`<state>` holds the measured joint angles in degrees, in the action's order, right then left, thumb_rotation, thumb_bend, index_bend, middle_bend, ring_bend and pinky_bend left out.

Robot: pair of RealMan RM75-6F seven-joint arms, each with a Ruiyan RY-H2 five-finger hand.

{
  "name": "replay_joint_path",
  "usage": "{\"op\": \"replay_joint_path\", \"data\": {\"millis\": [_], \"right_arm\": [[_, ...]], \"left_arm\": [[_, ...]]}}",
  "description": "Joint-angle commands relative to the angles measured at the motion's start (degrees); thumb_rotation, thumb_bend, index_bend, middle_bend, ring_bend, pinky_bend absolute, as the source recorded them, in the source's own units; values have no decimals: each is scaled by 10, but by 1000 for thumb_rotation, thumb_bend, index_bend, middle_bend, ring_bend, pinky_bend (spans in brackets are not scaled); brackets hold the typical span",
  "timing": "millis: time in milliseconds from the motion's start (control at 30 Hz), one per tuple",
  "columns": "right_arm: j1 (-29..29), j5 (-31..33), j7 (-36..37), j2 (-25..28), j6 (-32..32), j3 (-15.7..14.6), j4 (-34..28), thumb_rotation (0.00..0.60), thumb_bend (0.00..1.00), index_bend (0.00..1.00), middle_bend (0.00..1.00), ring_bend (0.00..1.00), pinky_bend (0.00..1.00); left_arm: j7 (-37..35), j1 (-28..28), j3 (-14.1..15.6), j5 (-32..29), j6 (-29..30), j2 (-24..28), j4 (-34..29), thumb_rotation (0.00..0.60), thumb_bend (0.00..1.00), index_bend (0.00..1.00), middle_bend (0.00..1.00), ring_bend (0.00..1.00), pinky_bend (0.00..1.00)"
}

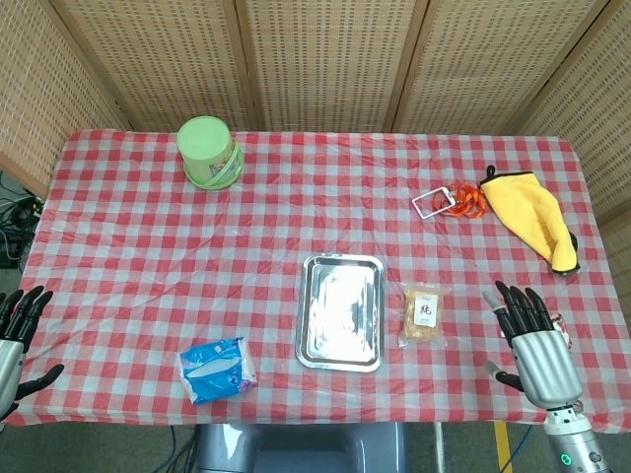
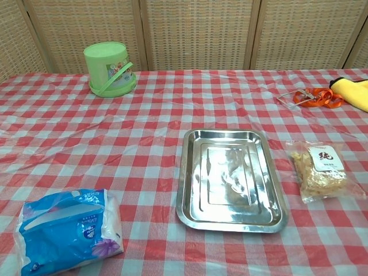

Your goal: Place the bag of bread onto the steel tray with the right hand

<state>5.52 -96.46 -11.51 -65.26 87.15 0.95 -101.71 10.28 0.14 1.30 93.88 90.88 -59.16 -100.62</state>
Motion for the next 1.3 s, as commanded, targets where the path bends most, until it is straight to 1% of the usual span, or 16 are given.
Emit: {"op": "replay_joint_path", "data": {"millis": [33, 300, 500, 633, 767, 900, 1033, 1167, 1300], "right_arm": [[0, -2, -2, -1, -1, -1, 2, 600, 115, 56, 0, 0, 0], [2, -5, 1, 1, -6, -4, -2, 600, 115, 56, 0, 0, 0], [14, -7, 21, 13, -38, -15, -21, 600, 115, 51, 0, 0, 0], [31, 0, 28, 17, -67, -12, -51, 600, 115, 50, 0, 0, 0], [53, 28, -4, 14, -113, -3, -81, 600, 115, 50, 0, 0, 0], [76, 75, -43, 4, -158, 10, -108, 600, 115, 50, 0, 0, 0], [93, 110, -77, -11, -187, 20, -119, 600, 115, 50, 0, 0, 0], [114, 162, -120, -29, -217, 32, -128, 600, 115, 50, 0, 0, 0], [132, 204, -149, -48, -233, 44, -126, 600, 115, 50, 0, 0, 0]], "left_arm": [[2, 0, 0, -1, -1, 0, 0, 600, 67, 0, 0, 0, 0], [7, 1, 1, 2, 1, -2, 0, 600, 67, 0, 0, 0, 0], [3, 2, -1, 1, 3, 0, 0, 600, 68, 0, 0, 0, 0], [6, 0, 0, -1, -3, 0, 1, 600, 67, 0, 0, 0, 0], [9, -1, 1, 2, -4, -3, 2, 600, 67, 0, 0, 0, 0], [4, -1, 0, 3, 0, -4, 4, 600, 67, 0, 0, 0, 0], [-2, -1, -2, 1, 1, -3, 6, 600, 67, 0, 0, 0, 0], [-5, -2, -3, -2, -2, -3, 9, 600, 67, 0, 0, 0, 0], [-7, -3, -4, -5, -4, -3, 10, 600, 67, 0, 0, 0, 0]]}}
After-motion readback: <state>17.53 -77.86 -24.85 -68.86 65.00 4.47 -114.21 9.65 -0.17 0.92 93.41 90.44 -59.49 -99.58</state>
